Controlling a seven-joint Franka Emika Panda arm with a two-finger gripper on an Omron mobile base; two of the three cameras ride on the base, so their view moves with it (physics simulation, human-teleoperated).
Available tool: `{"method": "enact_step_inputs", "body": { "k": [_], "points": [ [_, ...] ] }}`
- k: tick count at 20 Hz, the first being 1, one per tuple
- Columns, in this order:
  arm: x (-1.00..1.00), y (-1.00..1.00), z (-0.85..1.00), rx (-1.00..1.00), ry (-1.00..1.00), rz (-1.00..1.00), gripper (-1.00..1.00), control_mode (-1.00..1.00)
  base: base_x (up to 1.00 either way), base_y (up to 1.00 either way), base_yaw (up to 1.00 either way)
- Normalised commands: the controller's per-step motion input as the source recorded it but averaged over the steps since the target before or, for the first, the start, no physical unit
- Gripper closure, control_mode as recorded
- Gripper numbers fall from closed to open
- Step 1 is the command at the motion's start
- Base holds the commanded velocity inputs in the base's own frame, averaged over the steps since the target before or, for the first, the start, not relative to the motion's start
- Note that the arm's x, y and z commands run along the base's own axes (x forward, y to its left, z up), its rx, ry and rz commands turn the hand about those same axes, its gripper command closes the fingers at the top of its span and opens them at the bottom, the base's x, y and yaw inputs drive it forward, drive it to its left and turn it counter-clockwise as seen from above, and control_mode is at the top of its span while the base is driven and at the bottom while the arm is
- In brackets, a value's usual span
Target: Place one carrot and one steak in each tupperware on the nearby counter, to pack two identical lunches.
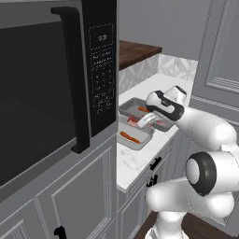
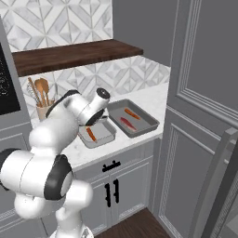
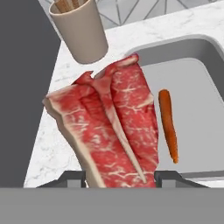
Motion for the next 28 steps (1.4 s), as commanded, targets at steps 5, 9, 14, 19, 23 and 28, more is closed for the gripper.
{"method": "enact_step_inputs", "body": {
  "k": [5, 9, 14, 19, 23, 28],
  "points": [
    [0.68, 0.00, -0.40, -0.05, 0.05, 0.04, 1.00, -1.00, 0.00, 0.00, 0.00],
    [0.40, 0.01, -0.53, -0.08, 0.00, 0.00, 1.00, -1.00, 0.00, 0.00, 0.00],
    [0.14, 0.04, -0.50, -0.08, -0.01, 0.00, 1.00, -1.00, 0.00, 0.00, 0.00],
    [0.25, 0.00, -0.29, 0.00, -0.04, -0.05, 1.00, -1.00, 0.00, 0.00, 0.00],
    [0.38, 0.00, -0.21, -0.03, -0.05, -0.02, 1.00, -1.00, 0.00, 0.00, 0.00],
    [0.37, 0.00, -0.15, -0.03, -0.05, 0.00, 1.00, -1.00, 0.00, 0.00, 0.00]
  ]
}}
